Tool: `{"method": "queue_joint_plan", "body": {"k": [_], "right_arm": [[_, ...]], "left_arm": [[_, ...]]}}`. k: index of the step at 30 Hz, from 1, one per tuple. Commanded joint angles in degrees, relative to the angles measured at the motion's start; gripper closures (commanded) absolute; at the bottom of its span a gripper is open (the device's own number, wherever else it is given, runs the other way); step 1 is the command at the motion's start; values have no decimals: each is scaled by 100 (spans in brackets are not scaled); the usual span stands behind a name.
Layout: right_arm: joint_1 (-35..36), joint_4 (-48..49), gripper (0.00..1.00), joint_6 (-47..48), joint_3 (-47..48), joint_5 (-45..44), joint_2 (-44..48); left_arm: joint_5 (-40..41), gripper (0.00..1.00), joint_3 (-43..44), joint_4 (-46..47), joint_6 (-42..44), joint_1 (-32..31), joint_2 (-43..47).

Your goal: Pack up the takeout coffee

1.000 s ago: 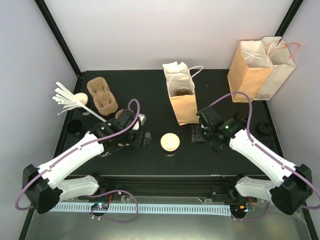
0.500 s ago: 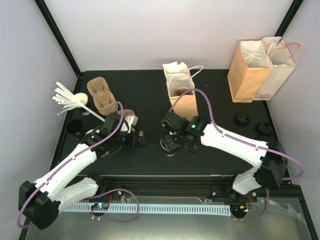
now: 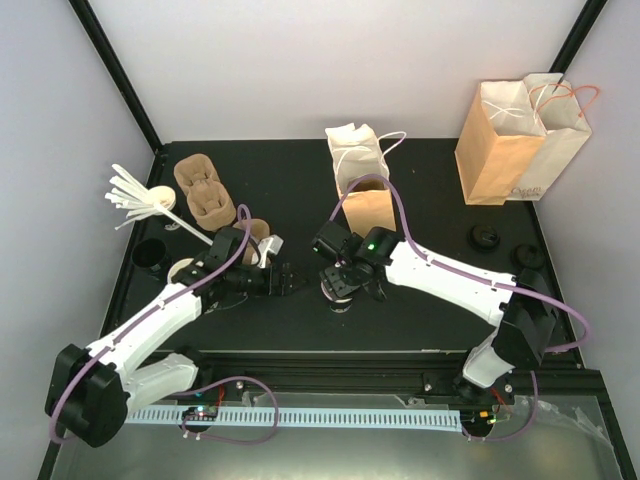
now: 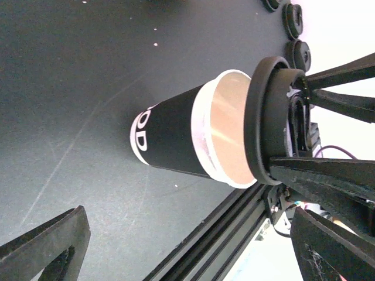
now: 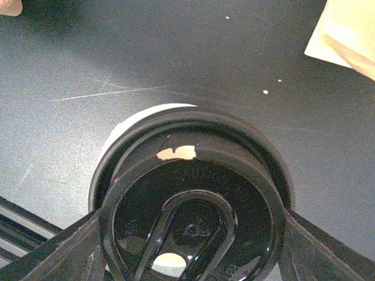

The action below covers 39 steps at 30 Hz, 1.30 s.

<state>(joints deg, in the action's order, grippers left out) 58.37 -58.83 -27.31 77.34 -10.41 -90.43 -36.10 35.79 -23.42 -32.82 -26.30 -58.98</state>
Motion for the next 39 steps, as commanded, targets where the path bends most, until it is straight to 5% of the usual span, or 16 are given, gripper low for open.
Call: {"method": "queue_joint_plan", "body": {"k": [1,12,27,39], "right_arm": [[16,-40,29,112,89,-55,-100],[17,78,28,178,90,133,-331],[25,360,26,214,-33,432,-286],[45,205,25,286,-25,221,-444]], "left_arm": [[-519,5,-52,502,-150,38,-124],[-1134,19,-215,991,-318,25,-545],[-1452,66,-582,2013,-720,4,-1165],[-1486,74,-510,2498,-856,-190,-1811]]}}
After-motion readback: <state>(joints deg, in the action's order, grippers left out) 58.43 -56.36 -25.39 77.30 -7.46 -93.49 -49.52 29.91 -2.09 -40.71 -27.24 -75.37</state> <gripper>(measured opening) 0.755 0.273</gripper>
